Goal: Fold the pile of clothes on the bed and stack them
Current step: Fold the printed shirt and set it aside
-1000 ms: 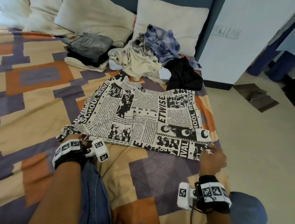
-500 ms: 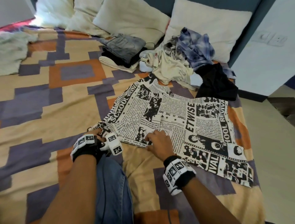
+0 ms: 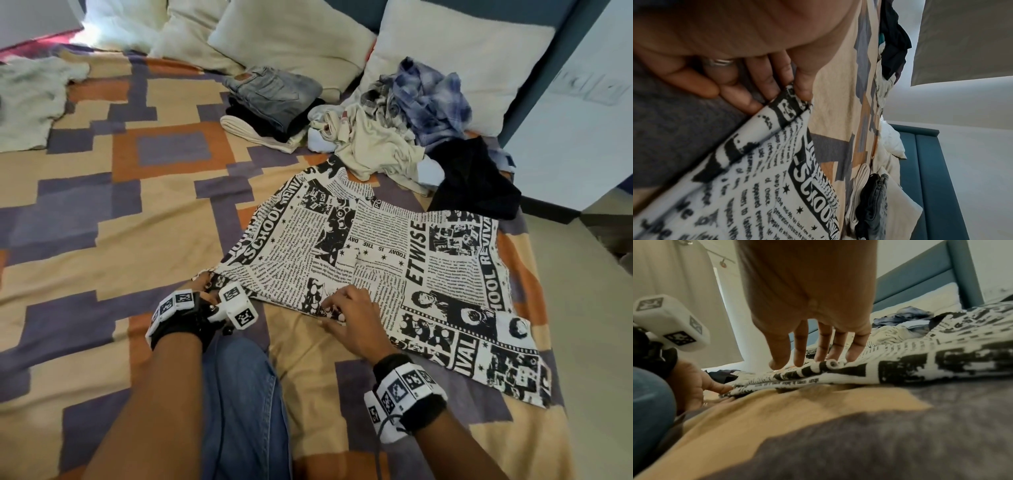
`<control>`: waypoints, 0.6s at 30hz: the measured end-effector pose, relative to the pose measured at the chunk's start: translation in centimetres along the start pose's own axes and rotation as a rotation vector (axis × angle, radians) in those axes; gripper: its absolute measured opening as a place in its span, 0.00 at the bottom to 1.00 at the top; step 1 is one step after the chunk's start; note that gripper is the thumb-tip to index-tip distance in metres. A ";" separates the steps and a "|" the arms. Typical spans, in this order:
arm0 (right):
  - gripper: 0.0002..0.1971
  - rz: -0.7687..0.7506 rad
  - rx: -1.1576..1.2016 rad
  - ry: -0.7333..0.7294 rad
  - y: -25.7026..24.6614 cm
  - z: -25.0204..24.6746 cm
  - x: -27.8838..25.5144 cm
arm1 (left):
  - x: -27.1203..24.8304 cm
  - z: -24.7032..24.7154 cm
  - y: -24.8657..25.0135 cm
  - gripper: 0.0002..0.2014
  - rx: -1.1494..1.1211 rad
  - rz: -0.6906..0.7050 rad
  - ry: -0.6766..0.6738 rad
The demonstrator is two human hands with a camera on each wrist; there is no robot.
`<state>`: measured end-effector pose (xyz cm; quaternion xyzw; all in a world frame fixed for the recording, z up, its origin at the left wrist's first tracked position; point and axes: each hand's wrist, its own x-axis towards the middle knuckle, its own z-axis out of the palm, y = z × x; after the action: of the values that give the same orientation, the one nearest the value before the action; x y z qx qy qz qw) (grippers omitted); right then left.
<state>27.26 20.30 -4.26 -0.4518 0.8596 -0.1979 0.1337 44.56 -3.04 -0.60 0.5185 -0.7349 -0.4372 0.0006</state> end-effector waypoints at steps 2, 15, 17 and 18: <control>0.17 -0.030 -0.029 -0.032 -0.2 -0.1 0.0 | 0.4 0.1 0.4 0.43 0.032 -0.036 0.019; 0.29 0.037 -0.020 -0.223 2.5 -1.6 3.9 | 0.9 1.4 3.4 0.23 -0.674 -0.419 0.004; 0.31 0.030 0.094 -0.198 4.0 -1.2 2.7 | 1.3 1.2 2.2 0.22 -0.648 -0.403 0.010; 0.30 0.023 0.200 -0.138 4.6 -1.0 2.0 | 1.5 1.0 2.3 0.20 -0.583 -0.405 0.023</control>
<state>22.44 21.24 -5.64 -0.4388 0.8295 -0.2493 0.2393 41.72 -3.37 -0.43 0.6366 -0.4615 -0.6139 0.0698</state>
